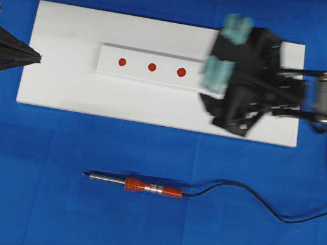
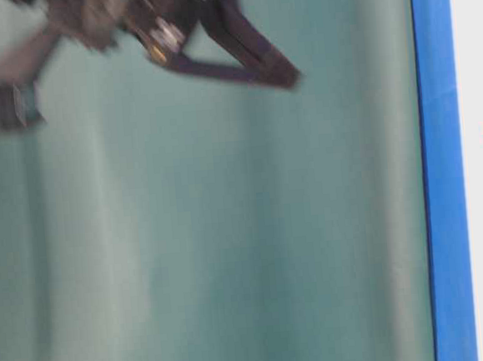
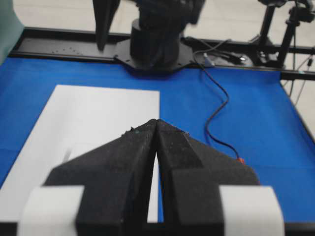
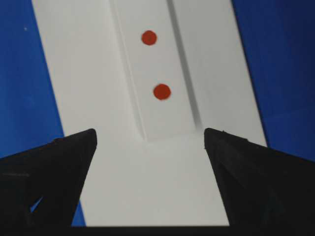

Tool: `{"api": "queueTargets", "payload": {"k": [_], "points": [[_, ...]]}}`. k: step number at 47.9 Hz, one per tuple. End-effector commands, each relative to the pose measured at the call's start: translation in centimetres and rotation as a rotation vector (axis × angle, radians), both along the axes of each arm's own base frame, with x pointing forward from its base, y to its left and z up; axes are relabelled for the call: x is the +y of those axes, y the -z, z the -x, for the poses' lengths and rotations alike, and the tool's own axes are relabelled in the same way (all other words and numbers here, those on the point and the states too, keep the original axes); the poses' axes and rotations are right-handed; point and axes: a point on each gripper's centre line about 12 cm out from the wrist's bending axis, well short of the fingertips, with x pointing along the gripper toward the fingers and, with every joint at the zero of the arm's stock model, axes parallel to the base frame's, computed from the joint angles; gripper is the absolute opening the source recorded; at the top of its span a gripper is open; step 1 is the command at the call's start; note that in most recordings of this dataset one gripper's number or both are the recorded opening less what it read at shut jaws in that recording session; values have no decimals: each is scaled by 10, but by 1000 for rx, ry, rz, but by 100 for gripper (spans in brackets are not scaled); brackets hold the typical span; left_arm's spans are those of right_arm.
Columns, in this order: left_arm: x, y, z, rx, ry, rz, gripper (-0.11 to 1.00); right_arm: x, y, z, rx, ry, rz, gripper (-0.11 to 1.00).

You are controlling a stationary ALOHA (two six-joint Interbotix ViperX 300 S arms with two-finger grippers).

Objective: Touch the tip of the soldering iron to the mark.

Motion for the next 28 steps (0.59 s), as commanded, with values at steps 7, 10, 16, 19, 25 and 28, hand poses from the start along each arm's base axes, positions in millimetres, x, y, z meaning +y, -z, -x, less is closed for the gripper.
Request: {"api": "queueTargets", "payload": {"k": [7,10,16,19,25,28], "points": [[0,-4,-1,-12,0,0,0,-4,-25,48,-115,-7,2,85],[0,-4,-1,-12,0,0,0,-4,-29,61,-147,-11,-2,85],[0,-4,-1,-15,0,0,0,-5,-37,89,-218,-20,7,85],[0,-5,-1,-17,0,0,0,-6,-37,101,-245,-24,13,85],[0,-5,-1,-17,0,0,0,-7,-36,122,-296,-33,18,85],[0,-5,-1,-18,0,0,0,-8,-31,132,-315,-38,18,85]]}}
